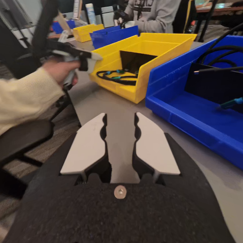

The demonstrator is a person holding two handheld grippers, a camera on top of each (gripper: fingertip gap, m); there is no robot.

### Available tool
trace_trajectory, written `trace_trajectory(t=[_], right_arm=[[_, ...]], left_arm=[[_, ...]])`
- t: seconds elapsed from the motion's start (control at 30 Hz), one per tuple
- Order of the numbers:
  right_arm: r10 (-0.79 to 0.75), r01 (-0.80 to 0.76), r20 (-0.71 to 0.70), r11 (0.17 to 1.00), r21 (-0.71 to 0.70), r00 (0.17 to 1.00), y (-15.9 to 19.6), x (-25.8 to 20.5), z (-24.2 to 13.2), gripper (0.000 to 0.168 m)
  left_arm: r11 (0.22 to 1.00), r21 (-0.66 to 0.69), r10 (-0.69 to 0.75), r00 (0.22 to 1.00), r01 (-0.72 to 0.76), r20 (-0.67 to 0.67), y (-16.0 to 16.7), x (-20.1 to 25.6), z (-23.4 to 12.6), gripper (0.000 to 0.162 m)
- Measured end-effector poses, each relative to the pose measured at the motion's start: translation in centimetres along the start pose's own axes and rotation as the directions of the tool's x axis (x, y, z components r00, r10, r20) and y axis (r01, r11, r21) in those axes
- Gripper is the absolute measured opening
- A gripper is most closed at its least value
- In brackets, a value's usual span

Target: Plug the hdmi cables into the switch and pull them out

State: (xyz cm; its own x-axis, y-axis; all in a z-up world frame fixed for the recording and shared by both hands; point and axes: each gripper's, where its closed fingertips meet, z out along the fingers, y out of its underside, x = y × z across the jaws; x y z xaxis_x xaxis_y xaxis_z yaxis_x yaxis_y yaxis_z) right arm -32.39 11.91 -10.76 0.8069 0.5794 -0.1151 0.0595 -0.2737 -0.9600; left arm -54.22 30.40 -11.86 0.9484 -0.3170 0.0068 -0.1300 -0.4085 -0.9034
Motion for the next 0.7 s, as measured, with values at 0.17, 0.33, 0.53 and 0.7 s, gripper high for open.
trace_trajectory(t=[0.17,0.33,0.53,0.7], right_arm=[[-0.074,0.037,-0.247,0.988,-0.152,0.966,0.1,0.2,6.0,0.052],[-0.023,-0.029,-0.341,0.989,-0.148,0.94,-0.5,0.5,9.0,0.034],[0.023,-0.086,-0.428,0.988,-0.128,0.903,-0.9,2.7,9.6,0.007],[0.04,-0.096,-0.448,0.99,-0.103,0.893,-2.6,2.7,8.9,0.006]], left_arm=[[0.999,-0.027,0.034,0.997,-0.032,0.064,2.9,1.1,-6.1,0.007],[0.997,-0.039,-0.072,0.997,0.071,-0.038,4.9,2.6,-7.6,0.016],[0.997,-0.068,-0.048,0.999,0.048,-0.004,5.3,2.5,-7.3,0.012],[0.998,0.054,0.024,0.996,-0.029,0.083,1.8,2.5,-9.2,0.007]])
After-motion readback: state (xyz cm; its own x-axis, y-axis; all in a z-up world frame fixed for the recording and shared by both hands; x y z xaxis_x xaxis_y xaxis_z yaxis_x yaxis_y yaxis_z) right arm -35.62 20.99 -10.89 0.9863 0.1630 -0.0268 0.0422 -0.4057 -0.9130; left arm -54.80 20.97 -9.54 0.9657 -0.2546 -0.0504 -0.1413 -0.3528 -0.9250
